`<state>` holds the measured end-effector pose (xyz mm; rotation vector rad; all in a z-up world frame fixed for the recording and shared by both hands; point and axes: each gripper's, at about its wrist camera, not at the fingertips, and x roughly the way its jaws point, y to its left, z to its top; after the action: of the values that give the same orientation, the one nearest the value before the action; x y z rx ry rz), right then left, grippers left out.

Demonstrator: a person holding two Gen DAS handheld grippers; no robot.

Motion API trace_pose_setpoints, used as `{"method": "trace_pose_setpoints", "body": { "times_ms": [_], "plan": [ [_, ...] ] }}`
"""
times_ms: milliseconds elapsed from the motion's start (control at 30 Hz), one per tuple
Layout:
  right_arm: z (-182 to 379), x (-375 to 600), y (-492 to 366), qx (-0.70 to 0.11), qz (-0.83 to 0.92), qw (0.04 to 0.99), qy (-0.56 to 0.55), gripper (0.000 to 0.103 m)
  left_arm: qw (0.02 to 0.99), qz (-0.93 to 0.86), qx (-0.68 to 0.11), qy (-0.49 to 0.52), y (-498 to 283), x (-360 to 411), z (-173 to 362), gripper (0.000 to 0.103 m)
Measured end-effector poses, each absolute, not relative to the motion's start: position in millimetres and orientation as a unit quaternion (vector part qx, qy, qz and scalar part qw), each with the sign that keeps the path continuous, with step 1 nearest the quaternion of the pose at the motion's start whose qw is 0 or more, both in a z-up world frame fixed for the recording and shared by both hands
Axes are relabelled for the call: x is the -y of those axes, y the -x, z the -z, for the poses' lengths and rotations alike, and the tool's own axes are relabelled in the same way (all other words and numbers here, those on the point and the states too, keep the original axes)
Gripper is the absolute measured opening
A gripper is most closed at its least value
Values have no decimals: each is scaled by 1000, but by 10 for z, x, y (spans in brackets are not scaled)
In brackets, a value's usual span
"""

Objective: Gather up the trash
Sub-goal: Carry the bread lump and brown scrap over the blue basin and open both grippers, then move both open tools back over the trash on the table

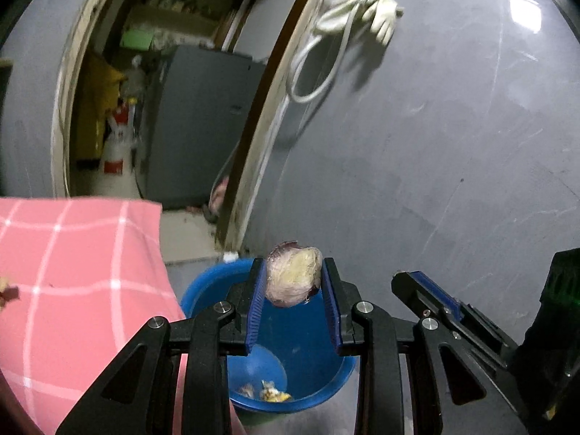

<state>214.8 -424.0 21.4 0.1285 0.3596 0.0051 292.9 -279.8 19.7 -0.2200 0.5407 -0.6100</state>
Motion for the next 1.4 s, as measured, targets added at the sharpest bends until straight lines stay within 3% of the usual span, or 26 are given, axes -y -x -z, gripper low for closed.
{"method": "trace_pose_setpoints", "body": {
  "times_ms": [433, 567, 867, 1067, 1133, 1200, 1267, 1400],
  "plan": [
    [143, 4401, -2438, -251, 3, 963, -99, 19, 888, 286, -349, 89, -3266, 3073, 233, 27],
    [192, 4430, -2487, -263, 6, 959, -104, 22, 880, 287, -367, 90, -3304, 3073, 306, 33],
    [149, 4481, -2455, -255, 25, 961, -107, 47, 892, 274, -346, 102, -3220, 2879, 236, 46],
    [-23, 4440, -2370, -228, 29, 968, -103, 52, 906, 257, -316, 111, -3125, 2647, 46, 59],
    [-116, 4395, -2323, -214, 28, 971, -98, 59, 912, 251, -303, 116, -3074, 2523, -24, 65],
    [-195, 4351, -2290, -202, 25, 975, -95, 74, 918, 244, -287, 125, -3022, 2388, -100, 73],
    [-279, 4295, -2256, -188, 20, 978, -93, 79, 924, 237, -270, 133, -2960, 2255, -186, 80],
    [-449, 4152, -2181, -162, 9, 983, -91, 98, 936, 218, -240, 135, -2842, 1983, -373, 84]
  ]
}}
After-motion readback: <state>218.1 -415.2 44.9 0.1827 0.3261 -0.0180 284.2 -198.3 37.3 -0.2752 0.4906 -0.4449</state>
